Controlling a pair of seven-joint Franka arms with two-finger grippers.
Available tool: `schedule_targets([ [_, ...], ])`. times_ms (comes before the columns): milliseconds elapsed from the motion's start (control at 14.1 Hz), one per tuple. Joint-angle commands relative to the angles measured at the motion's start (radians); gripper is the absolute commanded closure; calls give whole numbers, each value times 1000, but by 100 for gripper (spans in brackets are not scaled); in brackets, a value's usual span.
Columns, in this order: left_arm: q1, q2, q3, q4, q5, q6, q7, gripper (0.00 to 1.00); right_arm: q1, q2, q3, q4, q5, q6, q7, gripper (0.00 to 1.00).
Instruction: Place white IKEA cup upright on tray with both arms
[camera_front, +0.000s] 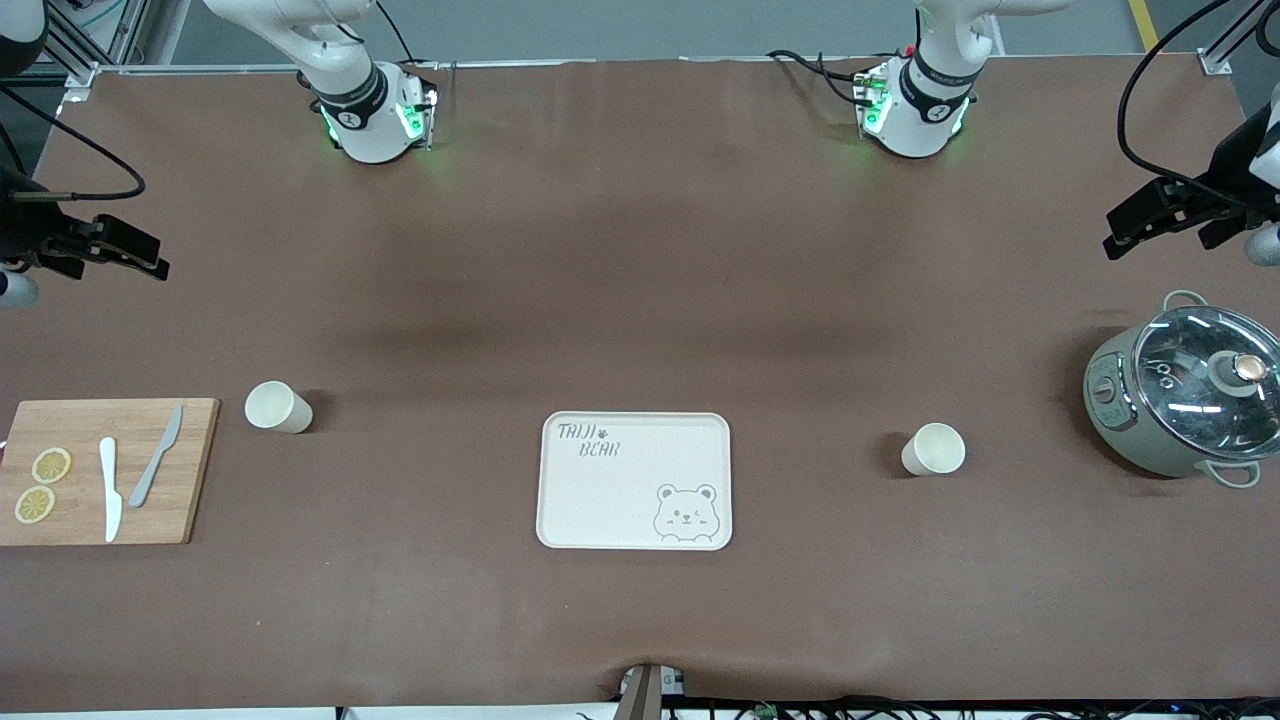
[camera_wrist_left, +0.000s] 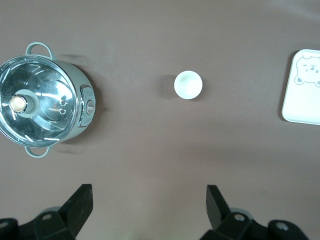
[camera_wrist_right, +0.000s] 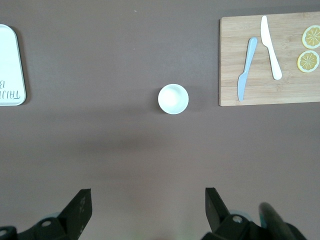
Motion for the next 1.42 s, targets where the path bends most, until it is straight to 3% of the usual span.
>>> schedule_targets([
  [0,-6,5,0,18,25,-3,-4,0,-5,-10,0,5,-8,-14,0,0],
  [496,4,30,4,24,17,5,4,0,-5,-5,0,8,-8,-12,-2,0],
  [993,-10,191,3,41,20,146,-5,0,-9,59,0,11,-2,1,3,0],
  [1347,2,255,3,42,16,155,-1,0,-31,84,0,11,6,0,-8,0],
])
